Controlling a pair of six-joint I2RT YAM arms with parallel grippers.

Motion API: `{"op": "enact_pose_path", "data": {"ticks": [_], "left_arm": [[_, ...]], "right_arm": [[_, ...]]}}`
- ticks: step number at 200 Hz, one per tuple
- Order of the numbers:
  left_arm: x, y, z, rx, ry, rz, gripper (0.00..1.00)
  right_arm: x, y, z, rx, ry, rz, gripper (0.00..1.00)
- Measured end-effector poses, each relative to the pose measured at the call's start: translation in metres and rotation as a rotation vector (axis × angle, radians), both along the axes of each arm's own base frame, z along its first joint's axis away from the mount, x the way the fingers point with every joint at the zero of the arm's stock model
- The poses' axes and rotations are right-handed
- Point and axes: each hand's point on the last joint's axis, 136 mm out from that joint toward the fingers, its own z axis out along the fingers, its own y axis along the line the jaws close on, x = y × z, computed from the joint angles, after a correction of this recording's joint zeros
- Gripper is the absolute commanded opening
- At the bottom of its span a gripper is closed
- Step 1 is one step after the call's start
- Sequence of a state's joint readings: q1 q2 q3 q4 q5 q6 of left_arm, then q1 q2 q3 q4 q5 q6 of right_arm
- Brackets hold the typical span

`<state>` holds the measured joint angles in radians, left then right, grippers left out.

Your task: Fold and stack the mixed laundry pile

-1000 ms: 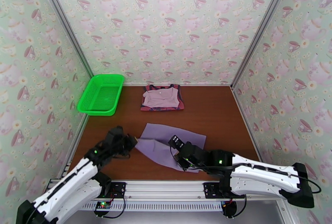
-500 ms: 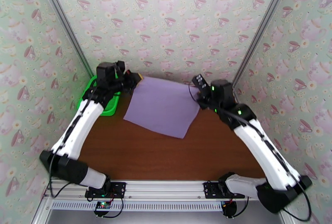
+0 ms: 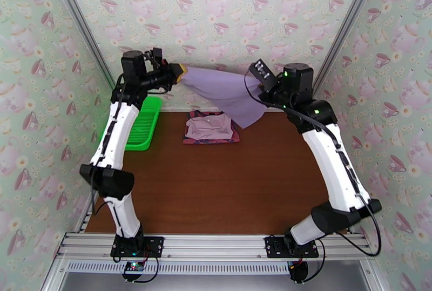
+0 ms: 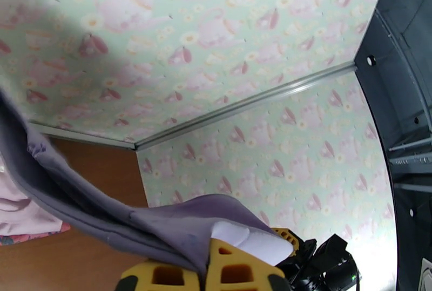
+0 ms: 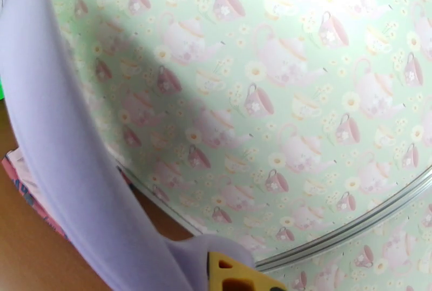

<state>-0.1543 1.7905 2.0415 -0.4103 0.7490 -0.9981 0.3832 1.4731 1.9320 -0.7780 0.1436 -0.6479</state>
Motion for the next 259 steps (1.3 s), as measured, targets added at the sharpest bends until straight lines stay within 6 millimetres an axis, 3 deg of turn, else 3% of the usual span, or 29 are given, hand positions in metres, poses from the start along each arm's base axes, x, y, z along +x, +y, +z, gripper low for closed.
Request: {"op": "enact_pose_path", "data": {"ticks": [19, 32, 54, 77, 90, 102, 115, 128, 145, 161, 175, 202, 214, 240, 259], "left_arm": [[-0.037, 0.002, -0.06, 0.0, 0.091, -0.009, 0.0], [-0.065, 0.008, -0.116, 0.011, 0.166, 0.005, 0.0], [-0.112, 0.02, -0.223, 0.046, 0.32, 0.042, 0.0], [-0.173, 0.027, -0.334, 0.056, 0.531, 0.071, 0.0], [-0.207, 0.03, -0.378, 0.057, 0.628, 0.084, 0.0], [-0.233, 0.033, -0.403, 0.052, 0.683, 0.097, 0.0], [-0.248, 0.037, -0.412, 0.038, 0.694, 0.119, 0.0], [-0.253, 0.041, -0.408, 0.019, 0.664, 0.139, 0.0], [-0.253, 0.045, -0.385, -0.008, 0.58, 0.164, 0.0], [-0.254, 0.052, -0.361, -0.03, 0.49, 0.202, 0.0], [-0.259, 0.061, -0.343, -0.044, 0.424, 0.244, 0.0], [-0.259, 0.079, -0.305, -0.083, 0.312, 0.332, 0.0], [-0.255, 0.085, -0.301, -0.085, 0.318, 0.358, 0.0], [-0.241, 0.084, -0.326, -0.024, 0.492, 0.36, 0.0], [-0.233, 0.075, -0.343, 0.032, 0.62, 0.315, 0.0]], "right_arm": [[-0.034, 0.008, -0.047, -0.015, 0.081, 0.052, 0.0], [-0.061, 0.025, -0.091, -0.015, 0.158, 0.11, 0.0], [-0.114, 0.062, -0.183, -0.022, 0.331, 0.226, 0.0], [-0.187, 0.092, -0.282, -0.053, 0.554, 0.318, 0.0], [-0.223, 0.101, -0.316, -0.071, 0.642, 0.346, 0.0], [-0.248, 0.107, -0.331, -0.065, 0.693, 0.356, 0.0], [-0.27, 0.116, -0.337, -0.038, 0.729, 0.363, 0.0], [-0.287, 0.125, -0.343, -0.023, 0.756, 0.36, 0.0], [-0.301, 0.13, -0.36, -0.044, 0.804, 0.318, 0.0], [-0.3, 0.125, -0.376, -0.086, 0.829, 0.235, 0.0], [-0.295, 0.12, -0.377, -0.096, 0.817, 0.185, 0.0], [-0.28, 0.118, -0.349, -0.006, 0.75, 0.161, 0.0], [-0.268, 0.111, -0.33, 0.076, 0.721, 0.145, 0.0], [-0.238, 0.095, -0.292, 0.246, 0.654, 0.116, 0.0], [-0.224, 0.089, -0.285, 0.301, 0.646, 0.118, 0.0]]}}
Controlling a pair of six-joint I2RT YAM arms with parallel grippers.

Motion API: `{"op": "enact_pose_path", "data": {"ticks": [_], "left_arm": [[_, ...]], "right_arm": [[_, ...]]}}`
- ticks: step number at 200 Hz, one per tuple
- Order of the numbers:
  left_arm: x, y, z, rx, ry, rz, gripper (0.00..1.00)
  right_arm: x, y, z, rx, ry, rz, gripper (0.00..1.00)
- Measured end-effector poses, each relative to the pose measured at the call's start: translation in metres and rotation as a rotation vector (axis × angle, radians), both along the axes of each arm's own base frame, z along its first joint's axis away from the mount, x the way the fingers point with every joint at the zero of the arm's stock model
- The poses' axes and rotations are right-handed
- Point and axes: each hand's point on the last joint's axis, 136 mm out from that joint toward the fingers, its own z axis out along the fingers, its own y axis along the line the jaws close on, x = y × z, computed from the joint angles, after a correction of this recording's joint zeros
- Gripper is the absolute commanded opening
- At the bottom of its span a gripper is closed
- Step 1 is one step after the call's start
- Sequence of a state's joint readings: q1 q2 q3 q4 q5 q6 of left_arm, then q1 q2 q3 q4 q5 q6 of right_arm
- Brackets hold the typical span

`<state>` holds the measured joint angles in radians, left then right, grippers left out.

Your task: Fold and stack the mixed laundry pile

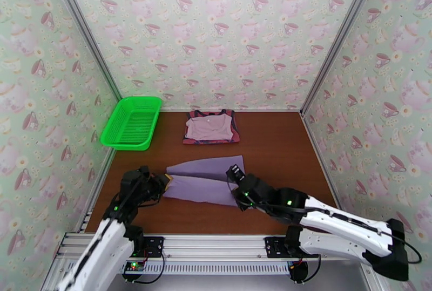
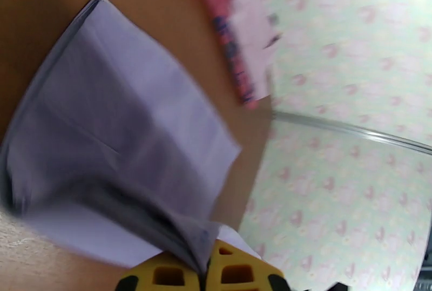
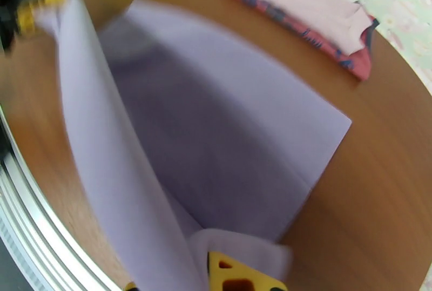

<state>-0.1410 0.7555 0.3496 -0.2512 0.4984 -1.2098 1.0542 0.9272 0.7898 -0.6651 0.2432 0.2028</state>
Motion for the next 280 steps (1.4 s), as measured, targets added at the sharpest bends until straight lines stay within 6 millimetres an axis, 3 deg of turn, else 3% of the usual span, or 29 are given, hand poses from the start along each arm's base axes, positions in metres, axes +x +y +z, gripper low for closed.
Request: {"op": "enact_pose_path", "data": {"ticks": [40, 78, 105, 138, 193, 269, 280], "left_arm": [[0.027, -0.002, 0.001, 0.049, 0.066, -0.022, 0.0], [0.035, 0.005, -0.002, 0.097, 0.089, 0.004, 0.0], [0.037, 0.007, -0.015, 0.118, 0.133, 0.009, 0.0], [0.042, 0.013, -0.035, 0.142, 0.206, 0.029, 0.0], [0.061, 0.022, -0.055, 0.179, 0.266, 0.062, 0.0], [0.075, 0.028, -0.082, 0.191, 0.312, 0.085, 0.0], [0.078, 0.028, -0.084, 0.191, 0.314, 0.088, 0.03]], "right_arm": [[0.018, -0.004, -0.028, -0.088, 0.076, 0.059, 0.0], [0.046, -0.009, -0.051, -0.219, 0.146, 0.116, 0.0], [0.074, -0.012, -0.049, -0.26, 0.145, 0.141, 0.0], [0.107, -0.001, -0.05, -0.309, 0.15, 0.216, 0.0], [0.15, 0.011, -0.082, -0.439, 0.208, 0.338, 0.0], [0.18, 0.015, -0.109, -0.526, 0.228, 0.369, 0.0], [0.181, 0.015, -0.113, -0.536, 0.234, 0.366, 0.07]]}}
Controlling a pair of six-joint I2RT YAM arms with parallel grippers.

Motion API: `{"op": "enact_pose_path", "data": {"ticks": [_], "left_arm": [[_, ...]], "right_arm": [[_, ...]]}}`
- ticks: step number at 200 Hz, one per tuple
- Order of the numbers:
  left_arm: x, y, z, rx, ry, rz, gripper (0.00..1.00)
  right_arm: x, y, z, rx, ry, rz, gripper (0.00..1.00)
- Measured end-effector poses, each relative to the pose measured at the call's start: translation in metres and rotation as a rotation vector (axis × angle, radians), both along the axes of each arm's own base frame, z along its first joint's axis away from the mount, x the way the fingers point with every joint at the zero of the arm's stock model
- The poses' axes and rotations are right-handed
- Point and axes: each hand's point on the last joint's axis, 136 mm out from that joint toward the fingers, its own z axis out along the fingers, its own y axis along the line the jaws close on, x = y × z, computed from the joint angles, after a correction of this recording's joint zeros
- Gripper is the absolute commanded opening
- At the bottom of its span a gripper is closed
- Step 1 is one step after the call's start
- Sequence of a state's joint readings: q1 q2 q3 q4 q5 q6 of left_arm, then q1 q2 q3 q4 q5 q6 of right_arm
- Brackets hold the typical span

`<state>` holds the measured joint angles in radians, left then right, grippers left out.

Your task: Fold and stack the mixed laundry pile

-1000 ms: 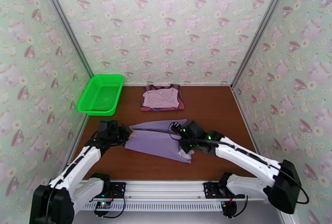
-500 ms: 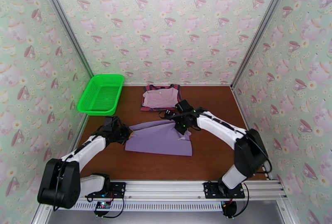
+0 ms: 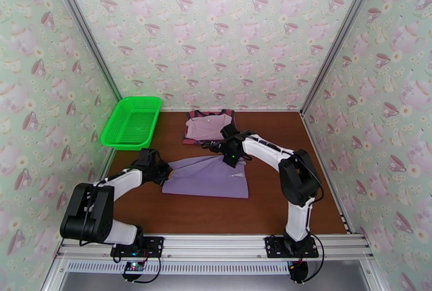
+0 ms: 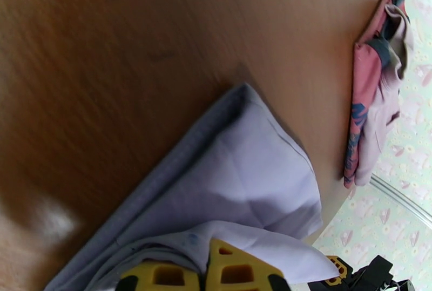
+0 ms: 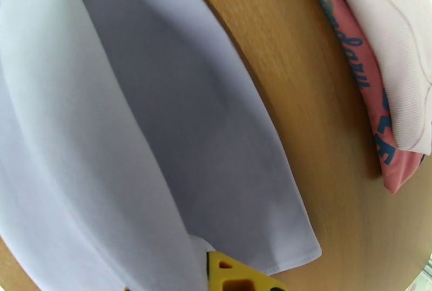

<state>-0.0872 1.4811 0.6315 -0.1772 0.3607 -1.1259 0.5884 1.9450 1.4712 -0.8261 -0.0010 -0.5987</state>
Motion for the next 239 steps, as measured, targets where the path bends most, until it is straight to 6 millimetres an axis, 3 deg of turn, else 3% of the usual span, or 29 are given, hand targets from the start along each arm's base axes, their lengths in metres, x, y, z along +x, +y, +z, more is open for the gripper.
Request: {"op": "enact_pose_path", "data": {"ticks": [22, 37, 71, 101, 126, 146, 166, 189, 204, 220, 232, 239], "left_arm": [[0.009, 0.001, -0.003, -0.007, -0.012, 0.012, 0.4], [0.021, -0.002, 0.003, -0.035, -0.049, 0.021, 0.56], [0.04, -0.005, 0.012, -0.062, -0.112, 0.031, 0.69], [0.041, -0.006, 0.014, -0.064, -0.122, 0.028, 0.74], [0.039, -0.005, 0.02, -0.046, -0.125, 0.014, 0.78], [0.038, -0.002, 0.035, -0.005, -0.135, -0.013, 0.79], [0.043, 0.003, 0.074, 0.057, -0.202, -0.058, 0.8], [0.048, 0.011, 0.137, 0.172, -0.325, -0.119, 0.79], [0.041, 0.018, 0.162, 0.242, -0.362, -0.151, 0.77], [0.027, 0.023, 0.164, 0.299, -0.343, -0.192, 0.75], [0.014, 0.025, 0.146, 0.318, -0.288, -0.225, 0.74], [0.006, 0.026, 0.13, 0.322, -0.243, -0.244, 0.74]], "right_arm": [[0.006, -0.003, -0.01, -0.022, 0.001, -0.036, 0.27], [0.012, -0.006, -0.014, -0.034, -0.014, -0.067, 0.37], [0.031, -0.01, -0.019, -0.032, -0.067, -0.181, 0.51], [0.043, -0.011, -0.019, -0.013, -0.109, -0.276, 0.61], [0.051, -0.012, -0.018, 0.005, -0.143, -0.333, 0.64], [0.049, -0.017, -0.015, 0.013, -0.156, -0.379, 0.65], [0.039, -0.024, 0.002, 0.05, -0.175, -0.439, 0.65], [0.025, -0.027, 0.049, 0.189, -0.206, -0.546, 0.64], [0.015, -0.019, 0.08, 0.332, -0.183, -0.621, 0.57], [0.001, 0.0, 0.099, 0.508, -0.088, -0.684, 0.44], [-0.012, 0.021, 0.095, 0.617, 0.017, -0.705, 0.37], [-0.022, 0.035, 0.087, 0.659, 0.084, -0.712, 0.27]]}}
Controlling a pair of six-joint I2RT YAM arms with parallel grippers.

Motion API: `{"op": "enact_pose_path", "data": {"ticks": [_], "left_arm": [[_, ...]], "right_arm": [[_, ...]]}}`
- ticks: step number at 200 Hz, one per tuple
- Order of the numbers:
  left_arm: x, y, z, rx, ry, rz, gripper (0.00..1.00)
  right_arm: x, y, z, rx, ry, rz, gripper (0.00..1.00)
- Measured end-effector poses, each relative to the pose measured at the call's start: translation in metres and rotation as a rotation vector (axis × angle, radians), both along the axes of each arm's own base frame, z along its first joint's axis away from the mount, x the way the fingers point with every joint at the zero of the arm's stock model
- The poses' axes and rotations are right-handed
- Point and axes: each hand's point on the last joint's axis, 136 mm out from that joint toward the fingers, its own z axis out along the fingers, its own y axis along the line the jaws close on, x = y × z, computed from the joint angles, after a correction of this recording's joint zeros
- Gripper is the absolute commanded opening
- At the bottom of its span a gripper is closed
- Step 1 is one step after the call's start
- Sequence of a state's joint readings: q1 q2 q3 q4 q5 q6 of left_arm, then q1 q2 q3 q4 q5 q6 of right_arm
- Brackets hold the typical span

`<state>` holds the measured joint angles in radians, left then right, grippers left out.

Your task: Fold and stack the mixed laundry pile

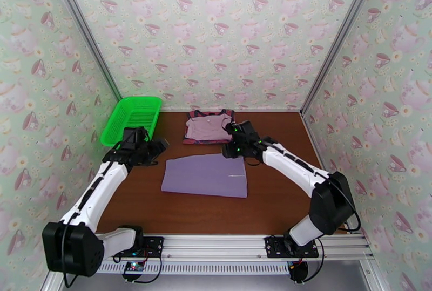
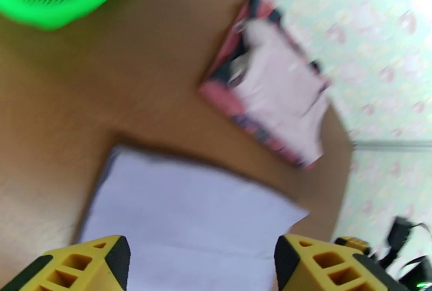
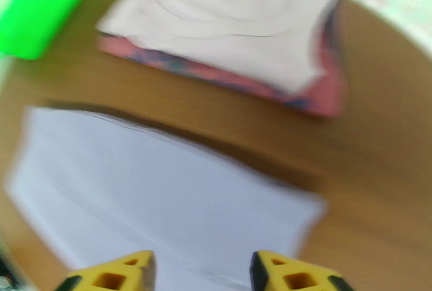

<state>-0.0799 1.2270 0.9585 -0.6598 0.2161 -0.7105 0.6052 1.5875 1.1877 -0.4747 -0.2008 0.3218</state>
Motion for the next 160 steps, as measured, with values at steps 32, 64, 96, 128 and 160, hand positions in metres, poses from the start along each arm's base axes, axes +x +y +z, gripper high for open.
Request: {"op": "enact_pose_path", "data": {"ticks": [32, 64, 96, 128, 160], "left_arm": [[-0.038, 0.002, -0.069, 0.028, 0.223, -0.019, 0.74], [-0.041, -0.004, -0.084, 0.047, 0.267, -0.063, 0.75], [-0.042, -0.01, -0.104, 0.077, 0.325, -0.111, 0.75], [-0.04, -0.011, -0.124, 0.143, 0.392, -0.149, 0.75], [-0.035, -0.019, -0.138, 0.186, 0.426, -0.194, 0.74]], "right_arm": [[-0.044, 0.054, -0.058, 0.117, 0.254, 0.024, 0.01], [-0.052, 0.069, -0.09, 0.135, 0.36, -0.031, 0.0], [-0.045, 0.072, -0.106, 0.155, 0.394, -0.083, 0.0], [-0.047, 0.071, -0.131, 0.148, 0.437, -0.112, 0.0], [-0.046, 0.072, -0.132, 0.162, 0.428, -0.115, 0.0]]}}
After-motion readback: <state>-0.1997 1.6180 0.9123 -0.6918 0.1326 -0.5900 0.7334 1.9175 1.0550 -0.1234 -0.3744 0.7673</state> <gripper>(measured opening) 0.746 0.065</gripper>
